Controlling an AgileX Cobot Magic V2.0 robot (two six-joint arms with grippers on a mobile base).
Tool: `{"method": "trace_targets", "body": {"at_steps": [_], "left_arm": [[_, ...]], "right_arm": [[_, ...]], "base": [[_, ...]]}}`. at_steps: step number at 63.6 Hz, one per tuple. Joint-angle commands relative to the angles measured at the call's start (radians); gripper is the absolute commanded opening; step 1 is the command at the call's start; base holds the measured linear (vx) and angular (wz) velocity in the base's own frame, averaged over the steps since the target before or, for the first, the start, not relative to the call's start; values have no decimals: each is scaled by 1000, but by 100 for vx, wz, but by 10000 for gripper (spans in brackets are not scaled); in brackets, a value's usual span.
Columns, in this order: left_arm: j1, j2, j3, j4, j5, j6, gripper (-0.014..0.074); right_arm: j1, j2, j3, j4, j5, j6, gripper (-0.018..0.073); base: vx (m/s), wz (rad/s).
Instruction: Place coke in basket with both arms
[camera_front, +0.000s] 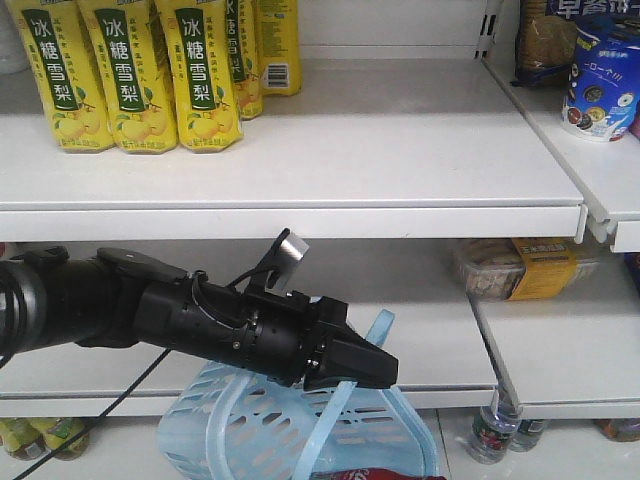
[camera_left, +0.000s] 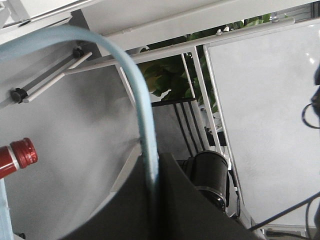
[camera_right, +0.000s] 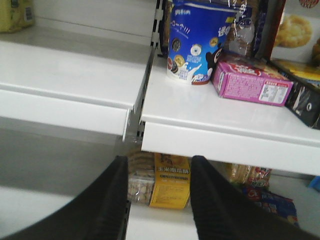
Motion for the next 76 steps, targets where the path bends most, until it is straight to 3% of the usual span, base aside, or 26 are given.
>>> {"method": "trace_targets", "body": {"at_steps": [1, 29, 42, 54, 76], "left_arm": [[5, -54, -33, -150, 49, 20, -6], [5, -54, -33, -150, 49, 20, -6], [5, -54, -33, -150, 49, 20, -6], [5, -54, -33, -150, 49, 20, -6], [5, -54, -33, -150, 49, 20, -6]], "right_arm": [[-3, -19, -3, 13, -42, -9, 291], [-3, -66, 2, 62, 38, -67, 291], [-3, -66, 119, 85, -69, -95, 291], [-3, -66, 272, 81, -269, -95, 291], [-3, -66, 288, 258, -300, -93, 291]], "base": [[0, 0], [0, 0], [0, 0], [0, 0], [0, 0]]}}
